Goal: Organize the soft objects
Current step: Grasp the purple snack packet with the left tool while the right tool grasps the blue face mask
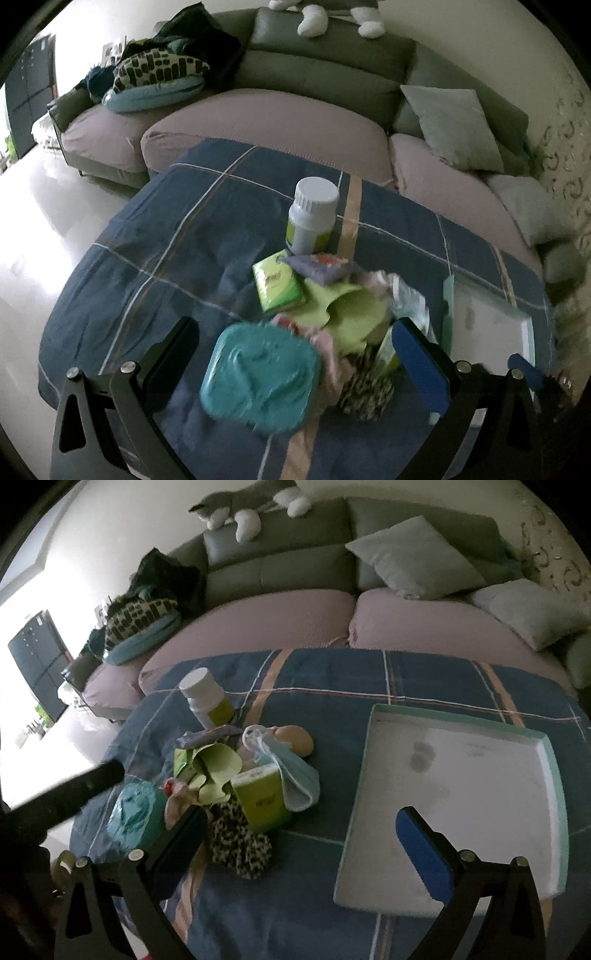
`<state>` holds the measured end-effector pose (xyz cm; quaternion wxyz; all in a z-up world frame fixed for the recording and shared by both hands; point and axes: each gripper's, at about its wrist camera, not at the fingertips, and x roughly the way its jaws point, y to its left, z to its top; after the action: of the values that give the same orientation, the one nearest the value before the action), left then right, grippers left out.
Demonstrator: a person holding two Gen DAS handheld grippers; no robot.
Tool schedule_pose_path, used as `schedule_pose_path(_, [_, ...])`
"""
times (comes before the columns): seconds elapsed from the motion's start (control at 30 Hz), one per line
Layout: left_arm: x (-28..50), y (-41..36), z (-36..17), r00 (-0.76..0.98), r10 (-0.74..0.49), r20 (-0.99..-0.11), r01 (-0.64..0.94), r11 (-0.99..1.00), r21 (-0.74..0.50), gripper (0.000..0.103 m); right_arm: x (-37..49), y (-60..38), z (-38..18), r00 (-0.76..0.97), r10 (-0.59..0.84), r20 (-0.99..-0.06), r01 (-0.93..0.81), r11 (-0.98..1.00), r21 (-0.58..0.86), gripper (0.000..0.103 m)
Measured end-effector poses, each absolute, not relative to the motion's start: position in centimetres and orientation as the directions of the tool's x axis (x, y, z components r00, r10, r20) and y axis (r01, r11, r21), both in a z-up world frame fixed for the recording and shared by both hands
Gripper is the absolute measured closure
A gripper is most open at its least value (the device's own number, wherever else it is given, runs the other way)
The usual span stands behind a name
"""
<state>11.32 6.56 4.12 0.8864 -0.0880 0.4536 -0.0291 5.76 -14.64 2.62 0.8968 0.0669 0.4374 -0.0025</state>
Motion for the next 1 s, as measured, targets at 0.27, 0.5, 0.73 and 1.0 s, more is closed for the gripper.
schedule_pose_path(0.27, [16.0, 5.2, 3.1, 0.548, -0.128, -0.827, -0.122, 0.966, -0.230, 0.000, 10.6, -14.2, -0.1, 0.565, 0.051, -0.823, 0.033, 0.996, 0.085, 0.015])
schedule_pose_path(0.5, [18.8, 4.2, 2.1, 0.532, -0.065, -0.844, -0.150, 0.974, -0.169, 0.000, 12.8, -14.3, -2.3, 0.531, 0.090, -0.843, 0.013, 0.993, 0.114, 0.030])
schedule_pose_path(0.73, [20.0, 4.8, 0.1, 0.480, 0.001, -0.877, -0.173, 0.981, -0.093, 0.000, 13.9, -14.9, -3.7, 0.511, 0.159, -0.844, 0.009, 0.982, 0.191, 0.047])
schedule_pose_path(1.0, [19.8, 5.1, -0.3, 0.466, -0.005, -0.885, -0.168, 0.981, -0.094, 0.000, 14.1, -15.1, -4.0, 0.507, 0.204, -0.837, -0.010, 0.973, 0.230, 0.071])
